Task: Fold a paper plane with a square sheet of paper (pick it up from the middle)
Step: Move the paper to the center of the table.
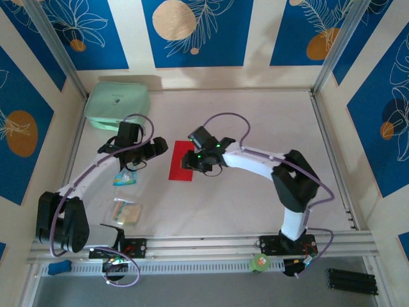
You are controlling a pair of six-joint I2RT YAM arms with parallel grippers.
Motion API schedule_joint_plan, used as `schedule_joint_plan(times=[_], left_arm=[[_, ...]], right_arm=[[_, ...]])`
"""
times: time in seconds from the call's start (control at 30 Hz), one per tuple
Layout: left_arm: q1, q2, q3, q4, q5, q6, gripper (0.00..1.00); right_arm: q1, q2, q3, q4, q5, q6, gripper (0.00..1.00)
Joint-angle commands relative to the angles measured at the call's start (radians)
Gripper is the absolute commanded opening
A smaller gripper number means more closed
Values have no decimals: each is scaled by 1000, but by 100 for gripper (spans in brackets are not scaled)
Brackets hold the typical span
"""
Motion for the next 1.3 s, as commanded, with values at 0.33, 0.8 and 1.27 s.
schedule_joint_plan(times=[0.33, 0.8, 1.27], left_arm=[[67, 43, -9, 59, 53, 46, 99], [66, 126, -64, 235, 267, -40, 99], [0, 87, -156, 180, 353, -116, 99]], right_arm=[[-19, 248, 199, -27, -31, 53, 35], [-97, 250, 44, -18, -129, -143, 32], [-130, -26, -167, 125, -157, -300, 31]])
